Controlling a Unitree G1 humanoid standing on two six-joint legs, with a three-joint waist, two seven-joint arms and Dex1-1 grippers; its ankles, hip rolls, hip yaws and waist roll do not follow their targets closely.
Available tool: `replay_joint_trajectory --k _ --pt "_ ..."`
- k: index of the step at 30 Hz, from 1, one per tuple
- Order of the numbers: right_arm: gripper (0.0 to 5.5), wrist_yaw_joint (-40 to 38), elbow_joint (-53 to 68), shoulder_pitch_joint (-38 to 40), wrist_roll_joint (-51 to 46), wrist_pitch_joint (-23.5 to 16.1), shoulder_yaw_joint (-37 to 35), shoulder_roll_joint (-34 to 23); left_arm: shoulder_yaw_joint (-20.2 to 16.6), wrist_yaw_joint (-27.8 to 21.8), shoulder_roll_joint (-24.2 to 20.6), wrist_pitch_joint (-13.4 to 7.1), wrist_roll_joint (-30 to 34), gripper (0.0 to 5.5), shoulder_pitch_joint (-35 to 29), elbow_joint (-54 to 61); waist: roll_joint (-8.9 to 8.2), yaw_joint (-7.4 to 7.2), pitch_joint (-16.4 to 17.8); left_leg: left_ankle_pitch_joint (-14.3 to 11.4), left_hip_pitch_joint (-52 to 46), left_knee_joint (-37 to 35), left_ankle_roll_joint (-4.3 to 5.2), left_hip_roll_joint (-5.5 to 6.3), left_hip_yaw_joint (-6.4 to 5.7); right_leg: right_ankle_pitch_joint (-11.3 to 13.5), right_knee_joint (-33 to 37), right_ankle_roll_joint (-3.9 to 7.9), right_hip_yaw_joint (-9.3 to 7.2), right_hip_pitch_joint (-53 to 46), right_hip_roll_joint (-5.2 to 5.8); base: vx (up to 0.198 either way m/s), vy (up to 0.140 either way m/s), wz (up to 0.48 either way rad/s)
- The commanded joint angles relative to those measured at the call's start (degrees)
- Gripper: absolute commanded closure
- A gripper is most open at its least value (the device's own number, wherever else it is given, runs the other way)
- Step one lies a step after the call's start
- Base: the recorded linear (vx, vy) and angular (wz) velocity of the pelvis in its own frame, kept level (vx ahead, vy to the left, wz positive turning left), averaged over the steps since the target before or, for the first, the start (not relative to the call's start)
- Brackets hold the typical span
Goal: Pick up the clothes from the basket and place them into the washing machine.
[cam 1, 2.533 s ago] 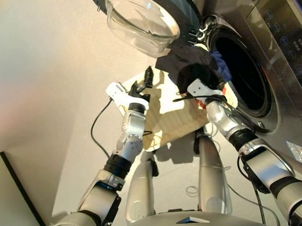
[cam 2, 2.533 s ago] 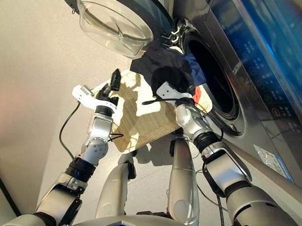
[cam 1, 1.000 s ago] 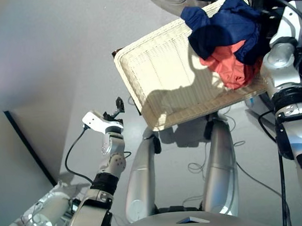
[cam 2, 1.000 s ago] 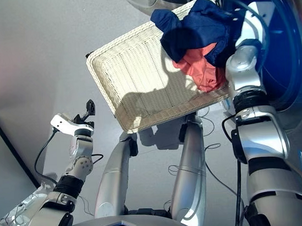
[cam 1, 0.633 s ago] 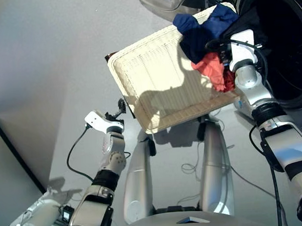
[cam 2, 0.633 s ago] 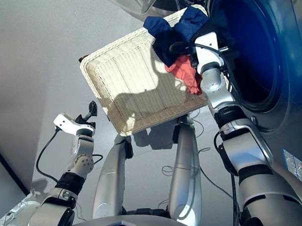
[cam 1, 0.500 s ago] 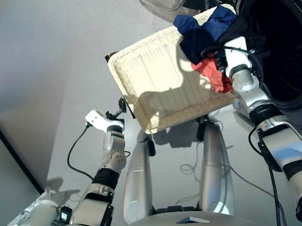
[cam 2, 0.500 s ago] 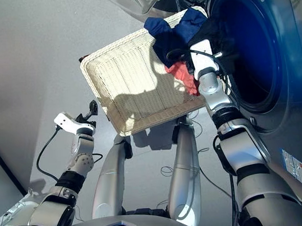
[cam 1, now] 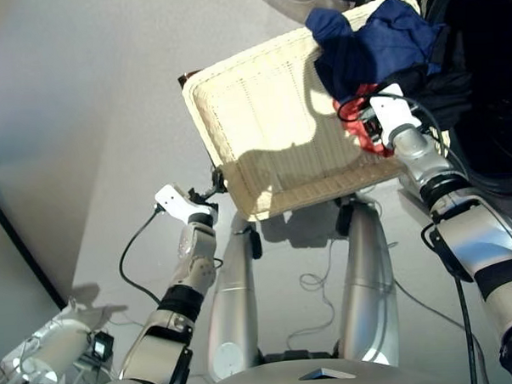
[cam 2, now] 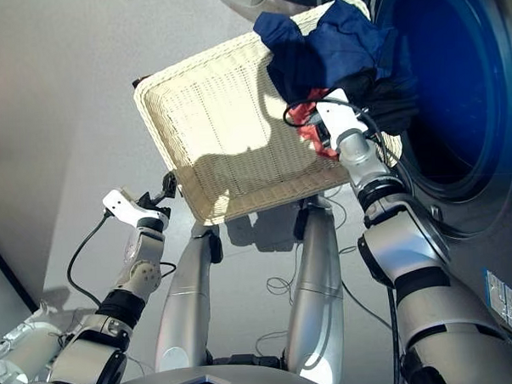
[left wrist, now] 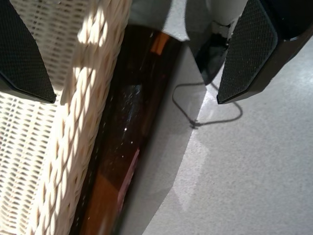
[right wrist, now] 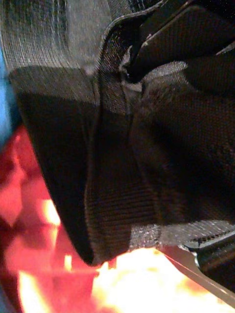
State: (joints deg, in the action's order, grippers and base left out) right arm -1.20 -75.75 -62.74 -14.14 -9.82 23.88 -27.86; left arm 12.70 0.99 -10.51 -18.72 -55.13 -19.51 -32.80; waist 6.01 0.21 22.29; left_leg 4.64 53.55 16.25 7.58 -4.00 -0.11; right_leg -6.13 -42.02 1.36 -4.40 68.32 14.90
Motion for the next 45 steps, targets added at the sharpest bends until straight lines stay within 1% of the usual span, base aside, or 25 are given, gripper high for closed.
replay_joint_trajectory --k 1,2,6,7,10,13,15,19,22,24,25,28,31,32,33,34,35,36,37,39,40,42,43,44,45 --pt "3.28 -1.33 -1.68 -8.26 -3.94 0.23 -2.12 -2.88 -1.75 0.04 -3.79 -0.95 2.06 0.00 -0.27 2.95 0.78 1.01 3.77 -9.39 -2.22 11.01 -1.52 -1.40 -1.85 7.59 3.28 7.26 1.23 -1.57 -0.12 0.000 0.000 0.000" --pt "5.50 -1.49 -2.05 -8.55 -4.30 0.33 -2.40 -2.73 -1.71 0.03 -3.90 -0.95 2.16 0.00 -0.28 3.12 0.78 1.06 3.72 -9.43 -2.25 11.16 -1.52 -1.36 -1.83 7.61 3.33 7.26 1.13 -1.72 -0.12 0.000 0.000 0.000" --pt "5.50 -2.07 -2.02 -9.07 -4.41 0.16 -2.56 -2.39 -1.94 -0.04 -4.33 -0.84 2.70 0.00 0.21 3.97 0.58 0.93 3.33 -9.58 -2.95 11.46 -1.48 -1.39 -1.69 7.91 3.42 7.36 1.17 -2.48 -0.42 -0.024 0.003 -0.006" --pt "5.50 -2.43 -1.97 -9.10 -4.22 0.09 -2.59 -2.42 -2.13 0.10 -4.51 -0.91 2.79 0.00 0.08 3.98 0.25 0.65 3.25 -7.97 -2.43 11.08 -1.68 -1.07 -1.49 9.88 4.73 6.86 1.10 -2.40 -0.24 -0.099 0.009 -0.021" --pt "5.50 -4.29 -2.09 -9.26 -2.52 0.27 -2.57 -2.65 -2.59 0.40 -4.66 -1.21 2.84 0.00 -0.03 4.05 -0.11 0.33 2.72 -8.15 -4.01 10.57 -1.59 -1.26 -1.04 10.10 5.52 6.95 1.07 -3.78 -0.27 -0.033 0.002 -0.004" --pt "5.50 -9.18 -2.24 -10.99 2.25 1.01 -1.87 -4.23 -2.84 1.08 -5.14 -1.72 3.21 0.00 0.06 4.11 -0.55 -0.16 2.27 -8.17 -5.98 9.19 -1.32 -1.44 -0.57 10.56 7.66 7.08 0.99 -5.85 -0.28 0.000 0.000 0.000" --pt "5.50 -13.25 -1.43 -11.56 3.35 0.94 -3.44 -6.35 -3.17 1.93 -5.13 -2.06 3.61 0.00 0.04 4.28 -0.59 -0.61 1.96 -8.02 -7.40 7.71 -1.10 -1.52 -0.25 10.86 9.37 7.32 1.16 -7.30 -0.15 0.000 0.000 0.000" --pt "5.50 -21.03 2.65 -11.00 5.65 1.28 -6.45 -10.93 -3.46 3.39 -5.02 -2.73 4.78 0.00 0.57 4.75 0.13 -1.19 1.53 -7.55 -10.56 4.53 -0.82 -1.72 0.62 11.37 11.66 7.81 1.68 -9.15 0.22 0.000 0.013 -0.015" --pt "5.50 -27.04 6.74 -10.59 7.85 1.15 -8.71 -16.66 -3.62 4.15 -4.72 -3.45 5.55 0.00 1.22 5.16 1.16 -1.55 1.04 -7.53 -12.14 3.12 -0.84 -1.48 1.23 11.47 12.64 8.25 2.19 -9.83 0.61 0.002 0.060 -0.057" --pt "5.50 -28.90 7.94 -10.42 9.03 1.44 -9.25 -19.11 -3.64 4.18 -4.44 -3.76 5.32 0.00 1.47 5.21 1.71 -1.61 0.74 -7.69 -12.73 2.83 -0.92 -1.30 1.55 11.61 12.96 8.42 2.66 -9.96 0.67 0.009 0.061 -0.040" --pt "5.50 -31.71 8.71 -10.56 9.49 1.64 -10.00 -20.59 -3.50 4.30 -4.19 -3.94 5.06 0.00 1.65 5.22 2.12 -1.67 0.48 -7.79 -12.93 2.69 -0.99 -1.12 1.70 11.64 13.12 8.53 2.88 -9.97 0.79 0.018 0.052 -0.095" --pt "5.50 -37.81 11.73 -8.82 8.23 1.44 -14.74 -23.31 -3.74 4.85 -3.50 -4.39 4.67 0.00 2.14 5.28 3.05 -2.01 -0.03 -8.05 -13.39 2.25 -1.12 -0.86 2.11 11.51 13.26 8.85 3.45 -9.90 1.02 0.022 0.059 -0.087" --pt "5.50 -45.94 16.73 -6.33 6.18 1.05 -21.88 -23.57 -3.72 5.88 -2.44 -5.05 3.96 0.00 2.23 5.03 3.98 -2.49 -0.41 -8.29 -13.97 1.61 -1.28 -0.60 2.50 11.36 13.57 9.02 3.76 -9.95 1.07 0.010 0.017 -0.016" --pt "5.50 -48.17 19.29 -5.09 6.63 1.31 -23.71 -22.37 -3.81 6.20 -1.91 -5.08 3.70 0.00 2.39 5.01 4.22 -2.71 -0.51 -8.33 -14.01 1.56 -1.38 -0.52 2.56 11.39 13.60 9.05 3.86 -9.94 1.06 0.000 0.000 0.000" --pt "5.50 -49.37 21.64 -3.88 6.07 0.74 -26.11 -20.88 -3.99 6.52 -1.54 -5.12 3.49 0.00 2.38 4.95 4.36 -3.05 -0.47 -7.89 -13.79 1.30 -1.47 -0.30 2.55 11.97 14.12 9.03 3.99 -9.82 1.05 0.000 0.000 0.000" --pt "5.50 -50.49 22.85 -2.76 6.72 1.19 -26.96 -19.88 -3.82 6.60 -1.25 -5.20 3.19 0.00 2.50 4.81 4.52 -3.06 -0.46 -8.34 -13.98 1.40 -1.48 -0.38 2.51 11.46 13.82 9.10 4.04 -9.94 0.96 0.000 0.000 0.000" --pt "5.50 -51.28 23.57 -2.31 6.99 1.15 -27.49 -17.97 -3.62 6.94 -1.02 -5.35 3.32 0.00 2.64 4.62 4.56 -3.10 -0.52 -7.97 -13.74 1.31 -1.62 -0.21 2.50 12.07 14.17 9.03 4.21 -9.81 0.99 0.000 0.000 0.000" --pt "3.00 -48.93 23.68 -1.80 5.86 0.43 -27.45 -16.53 -3.62 6.98 -0.97 -5.35 3.18 0.00 2.73 4.42 4.50 -3.04 -0.44 -8.41 -13.95 1.41 -1.65 -0.28 2.52 11.61 13.73 9.08 4.28 -9.86 0.81 0.000 0.000 0.000" --pt "0.00 -47.35 23.81 -1.98 4.94 0.15 -26.90 -15.72 -3.69 6.87 -0.98 -5.29 2.83 0.00 2.62 4.20 4.36 -3.15 -0.30 -8.44 -13.73 1.60 -1.68 -0.30 2.57 11.67 13.59 9.05 4.38 -9.77 0.71 0.000 0.000 0.000" --pt "0.00 -41.75 24.53 -1.57 4.53 -0.61 -23.39 -12.72 -3.66 6.80 -1.08 -5.08 2.52 0.00 2.55 4.32 4.00 -3.25 -0.15 -8.40 -13.61 1.71 -1.75 -0.34 2.70 11.99 13.81 8.95 4.42 -9.68 0.67 0.000 0.000 0.000" --pt "0.00 -37.24 24.49 -0.90 4.90 -0.90 -20.99 -12.70 -3.78 6.38 -1.32 -4.80 2.42 0.00 2.54 4.40 3.69 -3.32 -0.04 -8.37 -13.51 1.81 -1.78 -0.41 2.72 12.14 13.82 8.88 4.35 -9.65 0.65 0.000 0.000 0.000" --pt "0.00 -33.33 24.54 -0.75 5.76 -1.39 -17.62 -12.42 -3.83 5.81 -1.79 -4.48 2.26 0.00 2.81 4.71 3.38 -3.33 0.14 -8.26 -13.19 2.18 -1.76 -0.56 2.59 12.32 13.74 8.83 4.31 -9.65 0.60 0.000 0.000 0.000" --pt "0.00 -29.15 24.35 -0.20 7.63 -2.08 -14.33 -12.71 -4.12 5.01 -2.26 -4.05 2.41 0.00 3.32 5.01 3.19 -3.24 0.21 -8.12 -13.01 2.34 -1.74 -0.60 2.46 12.42 13.71 8.78 4.20 -9.70 0.60 0.000 0.000 0.000" --pt "0.00 -27.12 23.68 -0.36 6.45 -2.56 -13.36 -12.54 -4.03 4.34 -2.63 -3.88 2.34 0.00 3.77 5.16 3.02 -3.16 0.27 -8.07 -12.87 2.53 -1.72 -0.64 2.31 12.46 13.67 8.72 4.09 -9.73 0.62 0.000 0.000 0.000" --pt "0.00 -25.19 22.91 -0.91 7.84 -2.30 -10.67 -12.80 -4.15 3.90 -3.11 -3.64 2.14 0.00 4.01 5.20 2.92 -3.02 0.28 -7.95 -12.75 2.60 -1.63 -0.66 2.20 12.52 13.70 8.65 4.02 -9.71 0.64 0.000 0.000 0.000"
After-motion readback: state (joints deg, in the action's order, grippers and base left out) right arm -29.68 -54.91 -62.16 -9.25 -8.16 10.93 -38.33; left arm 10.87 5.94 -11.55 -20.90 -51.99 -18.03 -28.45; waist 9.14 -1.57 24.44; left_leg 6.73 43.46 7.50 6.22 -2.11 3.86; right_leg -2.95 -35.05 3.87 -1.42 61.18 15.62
